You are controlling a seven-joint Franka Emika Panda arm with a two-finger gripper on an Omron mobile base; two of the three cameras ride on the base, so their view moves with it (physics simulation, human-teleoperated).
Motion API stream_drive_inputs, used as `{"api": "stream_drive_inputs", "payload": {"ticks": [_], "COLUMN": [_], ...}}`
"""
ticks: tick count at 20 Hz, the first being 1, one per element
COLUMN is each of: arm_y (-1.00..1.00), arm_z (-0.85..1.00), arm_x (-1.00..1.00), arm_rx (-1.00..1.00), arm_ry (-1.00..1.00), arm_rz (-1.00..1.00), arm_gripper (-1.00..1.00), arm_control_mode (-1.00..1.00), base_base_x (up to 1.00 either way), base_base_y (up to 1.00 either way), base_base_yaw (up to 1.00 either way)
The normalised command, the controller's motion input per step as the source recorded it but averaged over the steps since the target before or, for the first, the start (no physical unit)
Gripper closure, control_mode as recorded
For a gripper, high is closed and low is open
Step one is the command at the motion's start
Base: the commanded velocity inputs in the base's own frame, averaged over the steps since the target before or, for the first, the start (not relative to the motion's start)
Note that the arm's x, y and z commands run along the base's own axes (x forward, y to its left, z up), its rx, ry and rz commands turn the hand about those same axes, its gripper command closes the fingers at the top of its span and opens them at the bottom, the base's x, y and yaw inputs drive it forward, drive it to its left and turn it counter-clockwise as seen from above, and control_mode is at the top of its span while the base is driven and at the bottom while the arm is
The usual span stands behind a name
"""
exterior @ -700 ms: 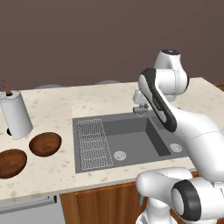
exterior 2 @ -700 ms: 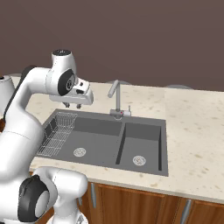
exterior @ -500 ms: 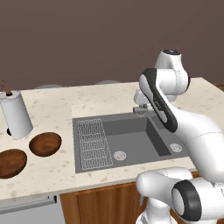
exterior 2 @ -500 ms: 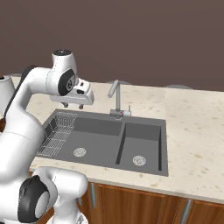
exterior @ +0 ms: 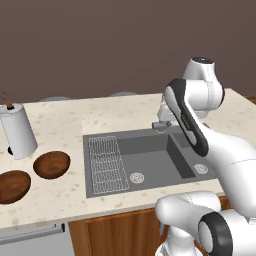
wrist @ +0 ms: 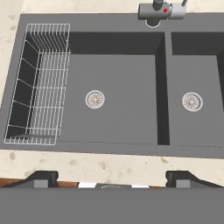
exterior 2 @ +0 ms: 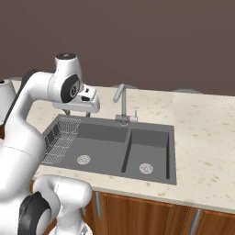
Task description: Rinse each bowl for a few seconds and place them down in the sink or on the counter.
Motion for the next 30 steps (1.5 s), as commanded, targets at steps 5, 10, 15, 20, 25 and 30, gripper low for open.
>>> {"api": "stream_drive_inputs", "payload": {"ticks": [5,10,15,20,25,30], "arm_y": [-0.07,-0.14,-0.33,-0.4,-0.33,-0.33], "arm_z": [0.0,0.0,0.0,0.0,0.0,0.0], "arm_x": [-0.3,-0.34,-0.25,-0.21,-0.14,-0.09], "arm_rx": [0.0,0.0,0.01,0.02,0.01,0.01], "arm_ry": [0.0,-0.05,-0.04,-0.03,-0.08,-0.11], "arm_rz": [0.01,0.03,0.08,0.11,0.11,0.12], "arm_gripper": [-1.0,-1.0,-1.0,-1.0,-1.0,-1.0], "arm_control_mode": [-1.0,-1.0,-1.0,-1.0,-1.0,-1.0], "base_base_x": [0.0,0.0,0.0,0.0,0.0,0.0], "base_base_y": [0.0,0.0,0.0,0.0,0.0,0.0], "base_base_yaw": [0.0,0.0,0.0,0.0,0.0,0.0]}}
